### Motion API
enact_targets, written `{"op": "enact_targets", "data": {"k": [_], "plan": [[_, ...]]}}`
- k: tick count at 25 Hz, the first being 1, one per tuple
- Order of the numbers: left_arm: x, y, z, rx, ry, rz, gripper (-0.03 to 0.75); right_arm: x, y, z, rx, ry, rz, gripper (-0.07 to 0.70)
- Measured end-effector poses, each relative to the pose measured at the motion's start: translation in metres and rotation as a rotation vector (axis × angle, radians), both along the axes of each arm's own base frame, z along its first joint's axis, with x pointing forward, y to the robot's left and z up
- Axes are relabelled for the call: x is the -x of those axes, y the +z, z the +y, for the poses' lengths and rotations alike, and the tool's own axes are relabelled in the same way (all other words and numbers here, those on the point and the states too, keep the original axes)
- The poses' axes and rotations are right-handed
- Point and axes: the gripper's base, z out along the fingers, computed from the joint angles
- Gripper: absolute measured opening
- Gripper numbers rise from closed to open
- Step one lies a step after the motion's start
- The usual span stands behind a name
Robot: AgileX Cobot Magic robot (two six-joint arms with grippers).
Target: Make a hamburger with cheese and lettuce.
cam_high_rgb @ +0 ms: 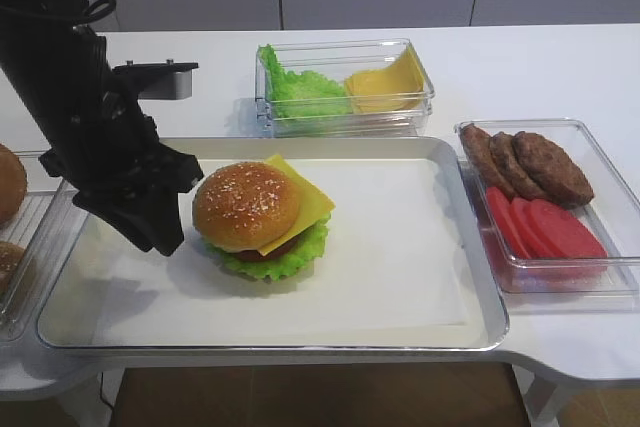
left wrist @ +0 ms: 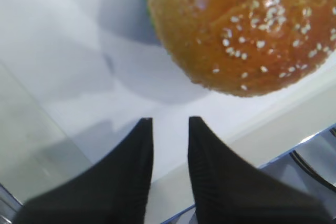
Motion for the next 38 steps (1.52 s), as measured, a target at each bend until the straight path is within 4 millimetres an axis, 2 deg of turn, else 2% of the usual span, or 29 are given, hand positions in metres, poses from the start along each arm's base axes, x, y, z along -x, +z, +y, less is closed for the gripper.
{"op": "enact_targets", "data": {"k": [5, 11, 22, 29, 38], "plan": [[-0.002, 0.0, -0.001, 0.007, 0.007, -0.018, 0.175, 0.0, 0.0, 0.0, 0.0, 0.0, 0.0, 0.424], [-0.008, -0.012, -0.006, 0.03, 0.024, 0.01, 0.175, 0.0, 0.0, 0.0, 0.0, 0.0, 0.0, 0.424], [-0.014, -0.008, -0.024, 0.05, -0.021, -0.022, 0.175, 0.0, 0.0, 0.0, 0.0, 0.0, 0.0, 0.424], [-0.012, -0.01, -0.016, -0.037, -0.045, 0.002, 0.175, 0.0, 0.0, 0.0, 0.0, 0.0, 0.0, 0.424], [-0.013, -0.01, -0.014, -0.066, -0.007, 0.006, 0.175, 0.0, 0.0, 0.0, 0.0, 0.0, 0.0, 0.424]]}}
